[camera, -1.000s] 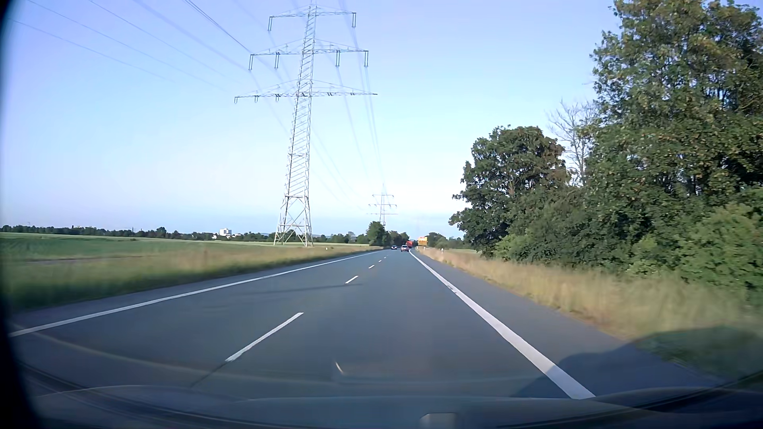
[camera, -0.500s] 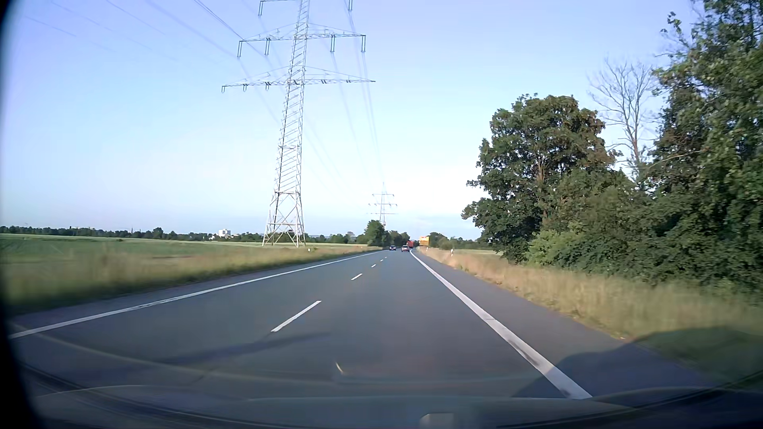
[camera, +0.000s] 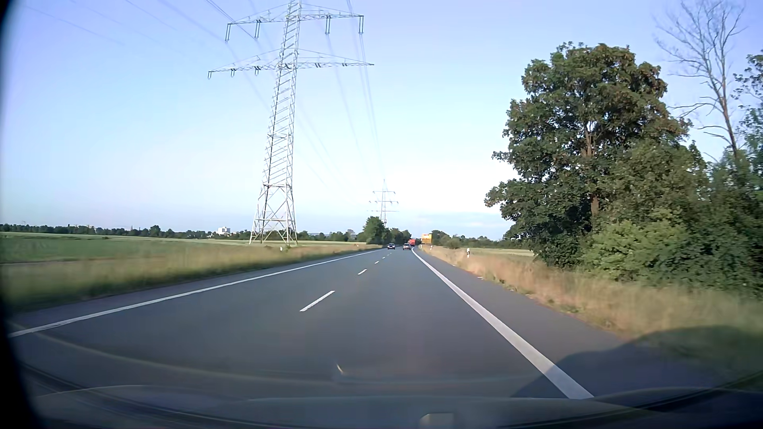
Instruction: Follow the waypoints while adhering to traffic rules and regulations
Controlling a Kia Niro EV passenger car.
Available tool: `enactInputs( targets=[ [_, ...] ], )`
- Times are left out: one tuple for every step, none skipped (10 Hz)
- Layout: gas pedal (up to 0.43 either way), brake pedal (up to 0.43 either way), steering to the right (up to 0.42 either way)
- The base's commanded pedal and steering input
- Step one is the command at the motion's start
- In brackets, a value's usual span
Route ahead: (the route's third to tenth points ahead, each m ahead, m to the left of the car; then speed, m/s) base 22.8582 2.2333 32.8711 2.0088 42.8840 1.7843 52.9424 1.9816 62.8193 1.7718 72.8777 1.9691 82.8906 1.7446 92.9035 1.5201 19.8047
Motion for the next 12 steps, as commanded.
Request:
enactInputs(
  targets=[
    [0.047, 0.024, 0.0],
    [0.047, 0.018, 0.0],
    [0.047, 0.024, 0.0],
    [0.047, 0.024, 0.0],
    [0.047, 0.024, 0.0],
    [0.047, 0.024, 0.0],
    [0.047, 0.018, 0.0],
    [0.047, 0.024, 0.0],
    [0.047, 0.018, 0.0],
    [0.047, 0.018, 0.0],
    [0.047, 0.024, 0.0],
    [0.047, 0.018, 0.0]
  ],
)
